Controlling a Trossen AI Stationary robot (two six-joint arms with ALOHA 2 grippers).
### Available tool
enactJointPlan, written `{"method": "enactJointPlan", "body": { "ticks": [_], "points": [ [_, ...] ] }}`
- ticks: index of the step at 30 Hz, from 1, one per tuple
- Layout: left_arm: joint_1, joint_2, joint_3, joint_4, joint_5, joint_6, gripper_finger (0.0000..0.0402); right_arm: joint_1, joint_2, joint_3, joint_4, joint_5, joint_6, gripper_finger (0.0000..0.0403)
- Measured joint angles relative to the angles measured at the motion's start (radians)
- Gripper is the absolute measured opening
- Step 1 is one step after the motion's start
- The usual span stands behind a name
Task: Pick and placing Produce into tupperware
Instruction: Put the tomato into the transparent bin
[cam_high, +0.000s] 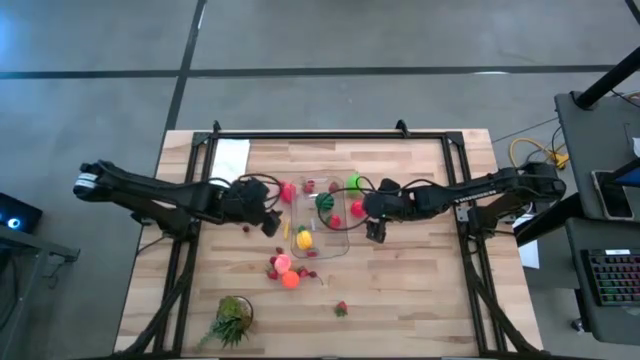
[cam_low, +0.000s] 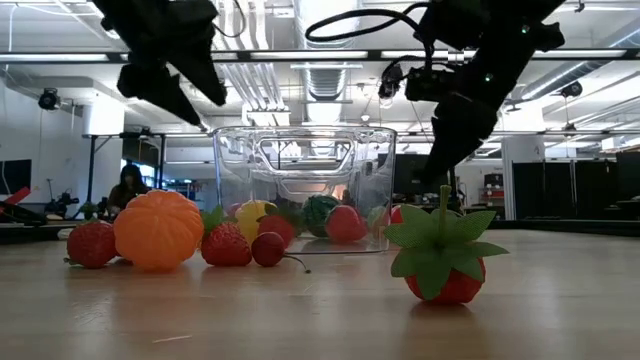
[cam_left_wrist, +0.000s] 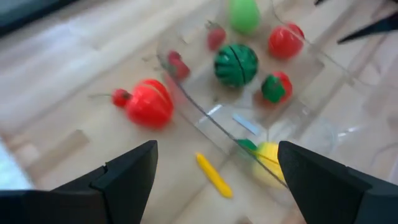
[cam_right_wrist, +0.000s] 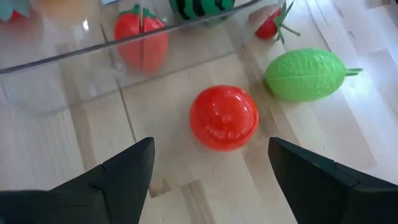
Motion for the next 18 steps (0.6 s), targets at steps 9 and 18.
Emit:
{"method": "enactJointPlan", "body": {
  "ticks": [9,18],
  "points": [
    [0.025,-0.179,-0.023,-0.075,-0.057,0.091,0.0317,-0.038,0.049,-0.011,0.086,-0.001,0.055,0.0306],
    [0.048,-0.324,-0.072,-0.073,-0.054,0.201,0.0317,-0.056,0.183,0.057,0.087,-0.004,0.128,0.0306]
  ]
}}
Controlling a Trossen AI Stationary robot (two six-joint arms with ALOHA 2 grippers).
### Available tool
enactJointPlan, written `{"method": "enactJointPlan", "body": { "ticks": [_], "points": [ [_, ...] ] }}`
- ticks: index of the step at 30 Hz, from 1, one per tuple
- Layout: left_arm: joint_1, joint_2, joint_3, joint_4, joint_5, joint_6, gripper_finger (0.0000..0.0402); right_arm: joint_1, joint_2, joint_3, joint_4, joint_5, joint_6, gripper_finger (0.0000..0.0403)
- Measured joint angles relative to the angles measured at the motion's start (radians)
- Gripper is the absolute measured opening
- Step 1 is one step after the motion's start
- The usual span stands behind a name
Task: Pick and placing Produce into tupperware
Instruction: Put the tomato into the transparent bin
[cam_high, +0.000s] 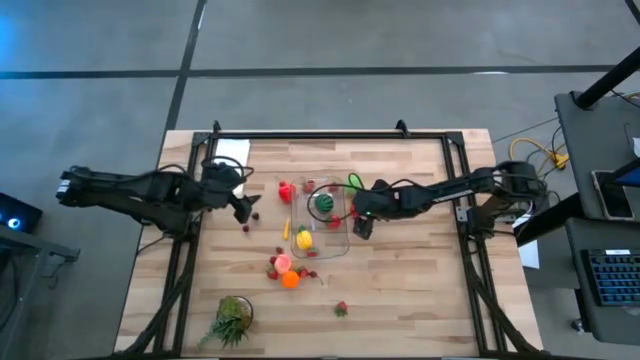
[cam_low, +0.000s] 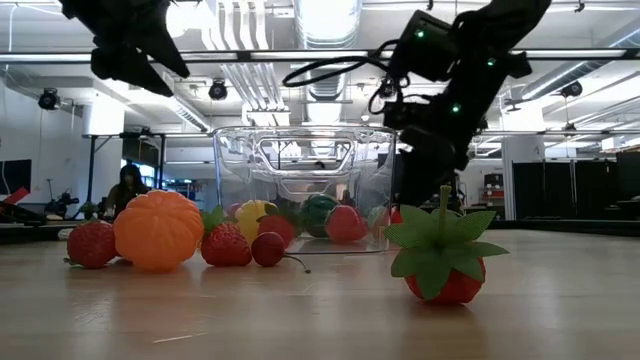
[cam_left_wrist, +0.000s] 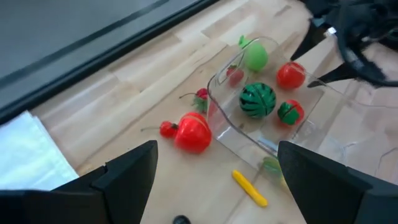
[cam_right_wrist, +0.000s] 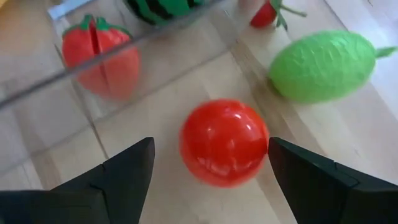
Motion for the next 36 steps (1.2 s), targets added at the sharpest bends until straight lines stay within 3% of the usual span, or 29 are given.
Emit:
{"method": "enactJointPlan", "body": {
  "ticks": [14,20,36],
  "points": [
    [0.011,-0.053,-0.002,-0.007,-0.021,0.087,0.0317,0.000,0.164,0.143,-0.059,0.004,0.015,0.0306],
    [0.012,-0.035,-0.010,-0.021,-0.023,0.097,0.0317,0.000,0.166,0.154,-0.113,0.012,0.127,0.0306],
    [0.013,-0.036,-0.052,-0.017,-0.021,0.091,0.0317,0.005,0.164,0.140,-0.173,0.005,0.156,0.0287]
  ]
}}
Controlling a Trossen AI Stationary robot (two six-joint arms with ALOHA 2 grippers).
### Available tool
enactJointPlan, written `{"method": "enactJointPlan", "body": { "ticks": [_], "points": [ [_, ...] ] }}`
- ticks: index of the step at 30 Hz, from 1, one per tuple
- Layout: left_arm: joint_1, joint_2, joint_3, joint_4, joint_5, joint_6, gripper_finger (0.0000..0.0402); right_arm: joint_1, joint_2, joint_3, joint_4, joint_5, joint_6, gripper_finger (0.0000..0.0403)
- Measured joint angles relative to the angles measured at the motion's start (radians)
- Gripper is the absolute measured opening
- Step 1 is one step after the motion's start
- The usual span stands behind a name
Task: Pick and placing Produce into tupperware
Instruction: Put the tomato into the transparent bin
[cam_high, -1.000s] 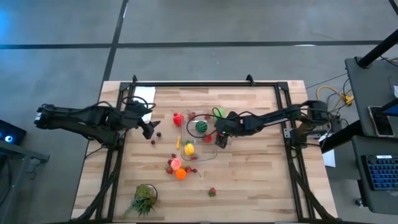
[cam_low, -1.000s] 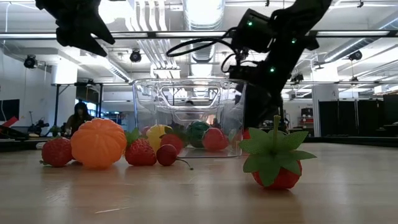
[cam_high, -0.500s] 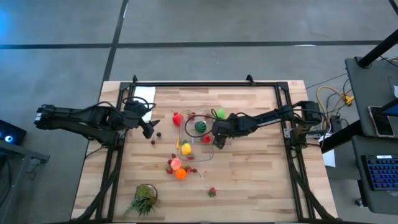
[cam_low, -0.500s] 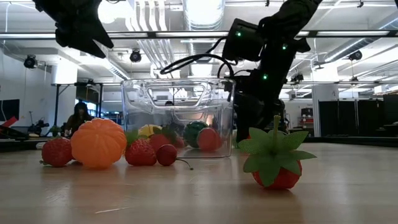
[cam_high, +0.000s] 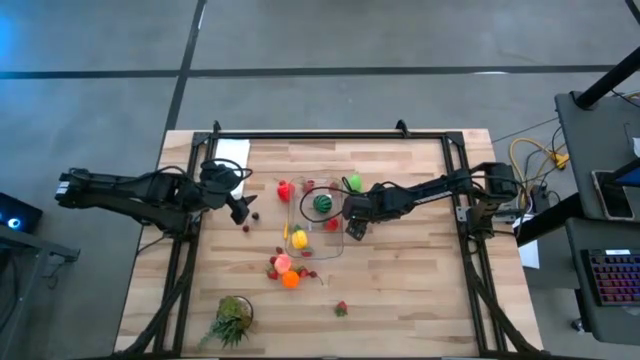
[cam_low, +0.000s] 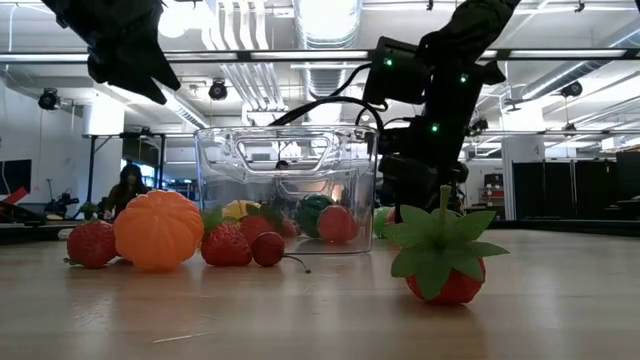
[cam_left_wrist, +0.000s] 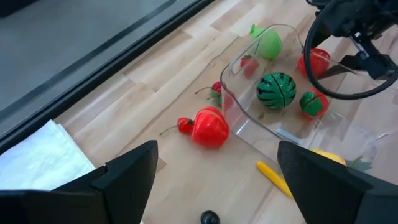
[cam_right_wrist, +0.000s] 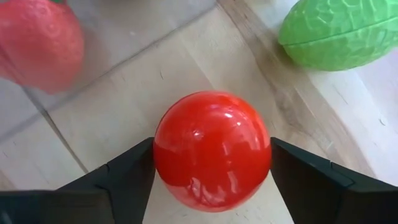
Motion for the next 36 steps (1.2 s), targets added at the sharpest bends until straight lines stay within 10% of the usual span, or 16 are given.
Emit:
{"method": "enactJointPlan", "body": {
  "ticks": [17,36],
  "points": [
    [0.000,0.003,-0.005,0.000,0.005,0.001,0.0317,0.000,-0.049,0.050,-0.020,0.000,0.062,0.0261],
    [0.000,0.028,-0.019,0.004,0.004,0.002,0.0317,0.002,0.026,0.487,-0.041,-0.194,0.007,0.0261]
  ]
}}
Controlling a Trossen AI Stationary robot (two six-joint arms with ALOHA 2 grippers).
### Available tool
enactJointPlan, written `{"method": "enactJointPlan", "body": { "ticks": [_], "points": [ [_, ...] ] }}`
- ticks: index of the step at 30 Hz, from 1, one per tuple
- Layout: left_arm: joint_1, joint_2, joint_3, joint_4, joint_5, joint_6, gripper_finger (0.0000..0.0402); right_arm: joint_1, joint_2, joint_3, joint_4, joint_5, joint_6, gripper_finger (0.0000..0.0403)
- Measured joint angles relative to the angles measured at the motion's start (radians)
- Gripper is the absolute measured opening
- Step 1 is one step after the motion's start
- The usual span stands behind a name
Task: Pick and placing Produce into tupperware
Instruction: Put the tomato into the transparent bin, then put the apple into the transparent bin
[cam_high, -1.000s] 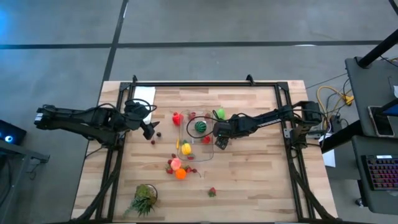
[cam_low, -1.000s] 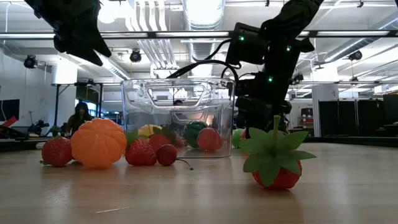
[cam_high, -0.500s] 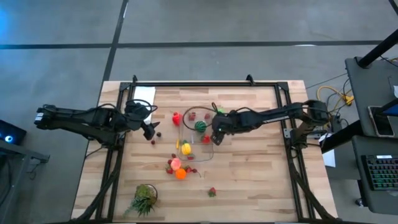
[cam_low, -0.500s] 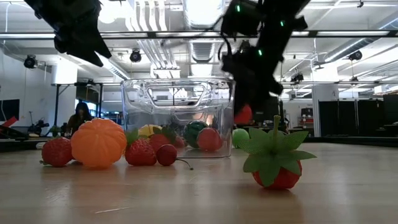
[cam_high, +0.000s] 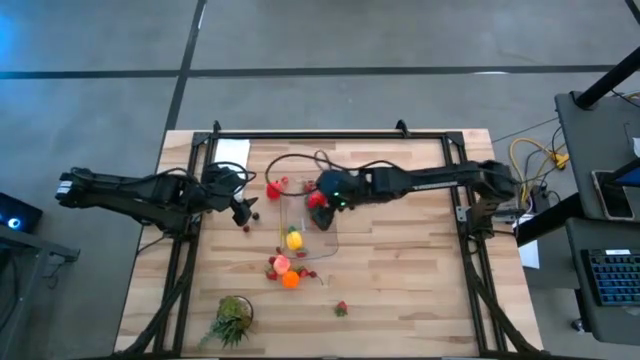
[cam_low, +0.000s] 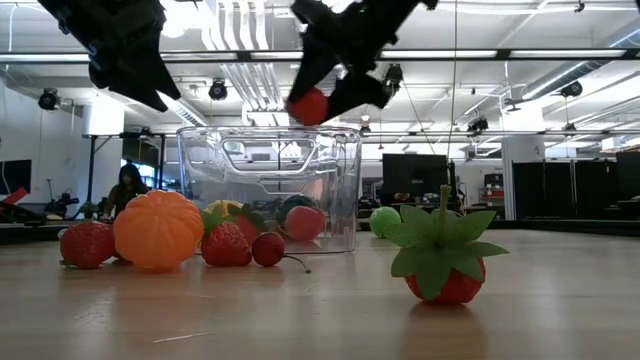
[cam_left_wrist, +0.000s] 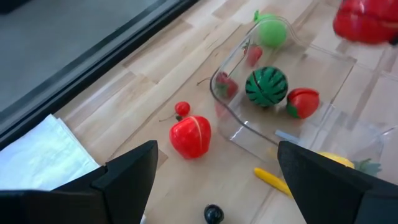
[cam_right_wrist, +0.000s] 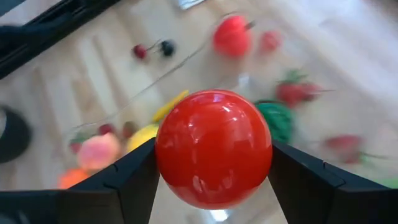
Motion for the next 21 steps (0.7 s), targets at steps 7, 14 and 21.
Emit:
{"method": "enactJointPlan", "body": {
  "ticks": [7,14,21],
  "points": [
    [0.000,0.010,0.000,0.002,0.007,-0.002,0.0317,0.000,0.152,0.140,-0.043,-0.069,0.020,0.0281],
    [0.000,0.016,0.000,-0.003,0.042,-0.006,0.0317,0.000,0.201,0.262,-0.191,0.038,-0.003,0.0322],
    [0.000,0.014,0.000,-0.004,0.043,-0.006,0.0317,-0.031,0.127,0.284,-0.482,0.316,0.177,0.0349]
  ]
}}
